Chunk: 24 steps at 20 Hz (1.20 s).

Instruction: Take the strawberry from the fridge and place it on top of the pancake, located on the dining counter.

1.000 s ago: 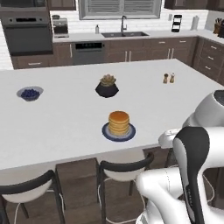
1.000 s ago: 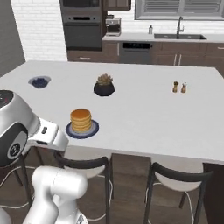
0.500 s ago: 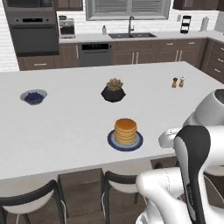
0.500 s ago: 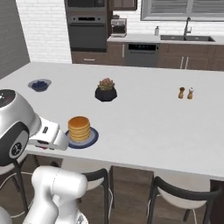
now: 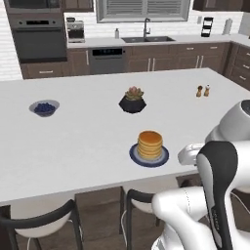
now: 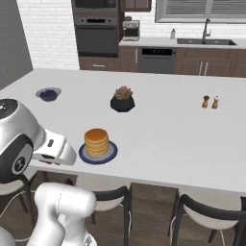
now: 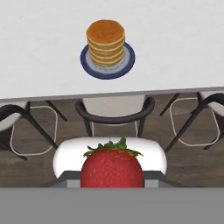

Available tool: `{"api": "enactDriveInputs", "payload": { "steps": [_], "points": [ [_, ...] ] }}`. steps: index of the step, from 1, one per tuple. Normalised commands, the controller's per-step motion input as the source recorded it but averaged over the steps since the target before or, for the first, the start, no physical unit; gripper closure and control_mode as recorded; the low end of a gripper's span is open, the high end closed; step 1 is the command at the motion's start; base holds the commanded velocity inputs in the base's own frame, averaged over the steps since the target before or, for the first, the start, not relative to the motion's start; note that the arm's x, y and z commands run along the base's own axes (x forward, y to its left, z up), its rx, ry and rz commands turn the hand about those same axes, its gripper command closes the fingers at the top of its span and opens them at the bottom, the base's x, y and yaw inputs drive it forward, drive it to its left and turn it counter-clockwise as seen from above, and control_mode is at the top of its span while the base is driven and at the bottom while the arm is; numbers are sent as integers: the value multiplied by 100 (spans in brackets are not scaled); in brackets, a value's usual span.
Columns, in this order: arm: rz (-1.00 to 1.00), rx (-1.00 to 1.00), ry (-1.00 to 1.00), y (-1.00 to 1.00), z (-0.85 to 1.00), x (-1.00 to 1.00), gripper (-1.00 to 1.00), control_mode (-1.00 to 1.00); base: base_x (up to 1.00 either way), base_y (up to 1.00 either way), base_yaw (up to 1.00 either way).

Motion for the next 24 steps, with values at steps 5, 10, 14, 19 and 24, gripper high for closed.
{"api": "enactDriveInputs", "payload": {
  "steps": [5,10,14,19,24],
  "points": [
    [0,0,0,0,0,0,100,100,7,45,-5],
    [0,0,0,0,0,0,100,100,49,16,-2],
    [0,0,0,0,0,0,100,100,48,15,0],
    [0,0,-1,0,2,29,100,-100,29,2,0],
    [1,0,2,0,15,100,100,-100,0,0,0]
  ]
}}
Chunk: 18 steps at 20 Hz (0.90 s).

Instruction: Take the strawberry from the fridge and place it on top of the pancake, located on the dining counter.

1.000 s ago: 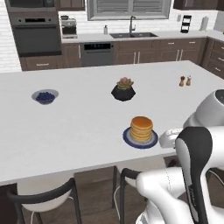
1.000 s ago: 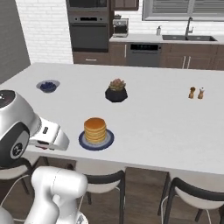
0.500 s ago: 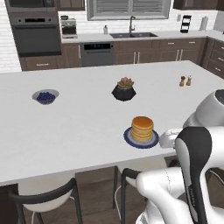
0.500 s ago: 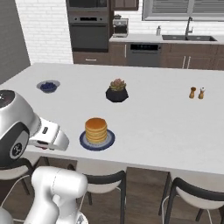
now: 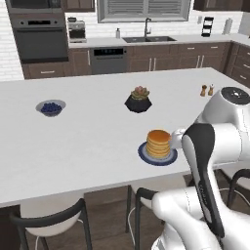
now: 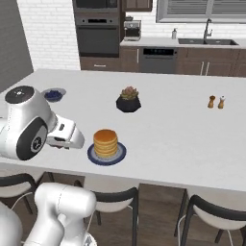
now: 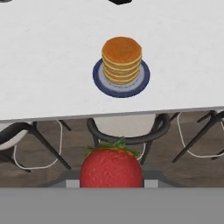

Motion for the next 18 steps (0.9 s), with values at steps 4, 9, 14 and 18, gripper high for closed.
{"api": "enactDriveInputs", "payload": {
  "steps": [4,9,14,18],
  "points": [
    [0,0,7,-1,2,100,100,-100,0,0,0],
    [-1,0,3,-2,-24,100,100,-100,0,0,0],
    [-3,0,0,-16,-70,100,100,-100,0,0,0],
    [-6,0,5,-33,-82,100,100,-100,0,0,0]
  ]
}}
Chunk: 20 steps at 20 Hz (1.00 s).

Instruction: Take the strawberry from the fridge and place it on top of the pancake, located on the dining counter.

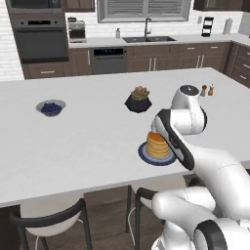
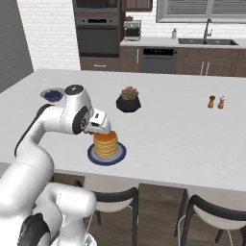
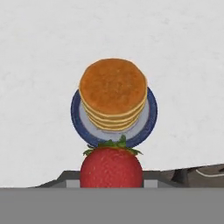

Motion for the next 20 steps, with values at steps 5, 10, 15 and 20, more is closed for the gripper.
{"api": "enactDriveInputs", "payload": {
  "steps": [5,10,15,20],
  "points": [
    [-2,0,4,-17,-30,98,100,-100,0,0,0],
    [0,0,4,0,-3,56,100,-100,0,0,0],
    [0,0,1,0,-36,9,100,-100,0,0,0],
    [0,0,3,0,-16,0,100,-100,0,0,0]
  ]
}}
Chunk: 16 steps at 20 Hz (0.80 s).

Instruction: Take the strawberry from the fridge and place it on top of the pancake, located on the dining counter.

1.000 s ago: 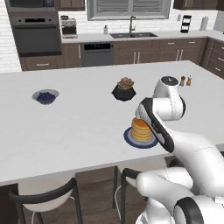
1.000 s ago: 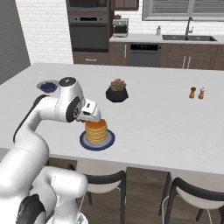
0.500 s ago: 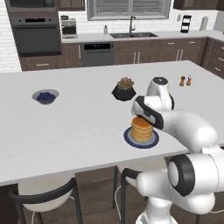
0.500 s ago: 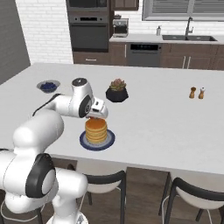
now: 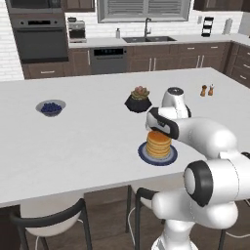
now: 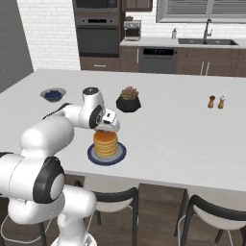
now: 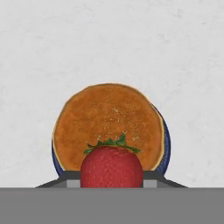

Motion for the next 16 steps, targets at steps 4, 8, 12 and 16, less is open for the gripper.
{"api": "enactDriveInputs", "payload": {
  "steps": [4,8,12,16],
  "points": [
    [0,0,0,0,-6,0,100,-100,0,0,0],
    [0,0,0,0,-11,0,100,-100,0,0,0],
    [0,0,0,0,-20,0,100,-100,0,0,0],
    [0,0,0,0,-24,0,100,-100,0,0,0]
  ]
}}
